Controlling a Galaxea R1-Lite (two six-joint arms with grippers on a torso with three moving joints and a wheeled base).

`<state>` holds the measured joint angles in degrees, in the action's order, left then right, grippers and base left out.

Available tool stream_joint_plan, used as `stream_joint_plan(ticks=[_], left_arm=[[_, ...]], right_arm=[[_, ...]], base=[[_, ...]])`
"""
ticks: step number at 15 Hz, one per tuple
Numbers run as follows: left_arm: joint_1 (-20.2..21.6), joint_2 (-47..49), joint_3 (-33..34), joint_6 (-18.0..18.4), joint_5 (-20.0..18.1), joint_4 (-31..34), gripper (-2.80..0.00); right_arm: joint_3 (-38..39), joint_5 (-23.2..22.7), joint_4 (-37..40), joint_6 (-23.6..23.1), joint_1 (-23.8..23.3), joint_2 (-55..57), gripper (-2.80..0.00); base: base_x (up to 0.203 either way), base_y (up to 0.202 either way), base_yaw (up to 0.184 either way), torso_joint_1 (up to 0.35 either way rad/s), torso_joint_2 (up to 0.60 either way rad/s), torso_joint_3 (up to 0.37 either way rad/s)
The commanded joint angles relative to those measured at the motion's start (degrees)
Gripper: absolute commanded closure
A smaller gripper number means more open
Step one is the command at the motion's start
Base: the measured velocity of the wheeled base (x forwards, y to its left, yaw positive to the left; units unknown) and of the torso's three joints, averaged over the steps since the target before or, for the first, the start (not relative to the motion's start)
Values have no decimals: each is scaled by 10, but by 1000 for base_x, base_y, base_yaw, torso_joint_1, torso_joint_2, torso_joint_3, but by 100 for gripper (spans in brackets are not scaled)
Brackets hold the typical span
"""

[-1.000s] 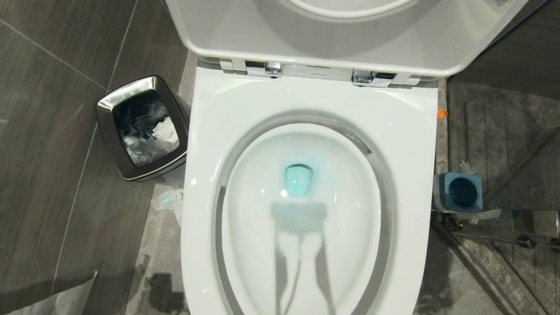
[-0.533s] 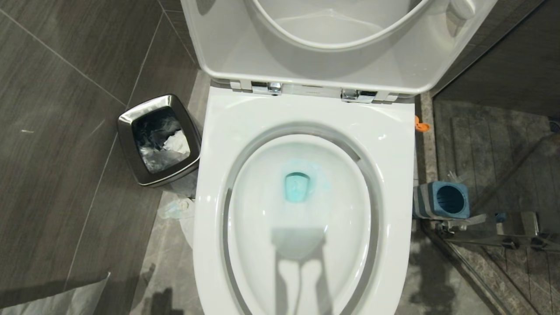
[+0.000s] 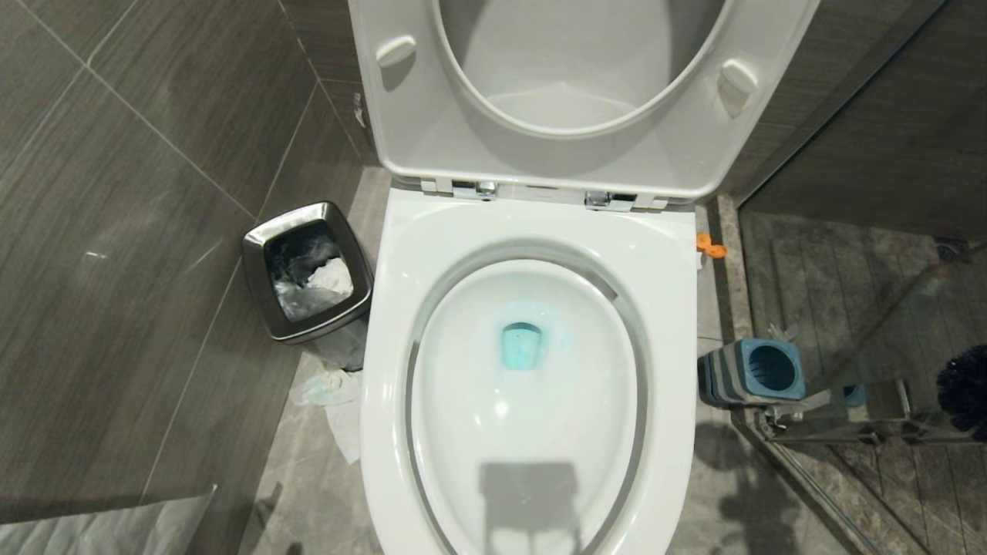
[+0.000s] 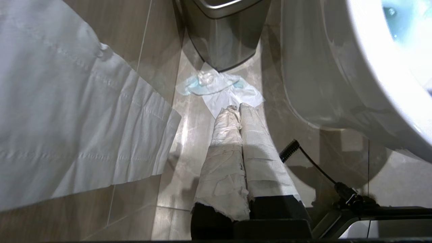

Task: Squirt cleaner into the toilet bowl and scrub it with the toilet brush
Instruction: Scrub the toilet bowl

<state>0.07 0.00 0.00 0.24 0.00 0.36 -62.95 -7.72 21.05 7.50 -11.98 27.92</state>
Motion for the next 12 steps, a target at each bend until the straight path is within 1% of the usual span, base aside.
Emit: stream_joint_plan(ticks=[1,3,6,8,12], left_arm=[[0,0,-1,0,0,0,0],[0,0,0,1,0,0,0],[0,0,0,1,0,0,0],[0,0,0,1,0,0,0],[0,0,-1,0,0,0,0]], right_arm=[[14,-4,-1,-16,-1,10,0],[20,-21,-2,-49,-1,6,0],[26,-29,-3,-52,-1,20,0],[27,-50,-11,-52,-1,40,0],[32,-64,-63,-51,0,102,0]], base=[[0,0,0,0,-4,211],[0,0,0,2,1,201],[0,0,0,-1,0,206],[0,0,0,1,-4,196],[0,0,0,2,1,203]])
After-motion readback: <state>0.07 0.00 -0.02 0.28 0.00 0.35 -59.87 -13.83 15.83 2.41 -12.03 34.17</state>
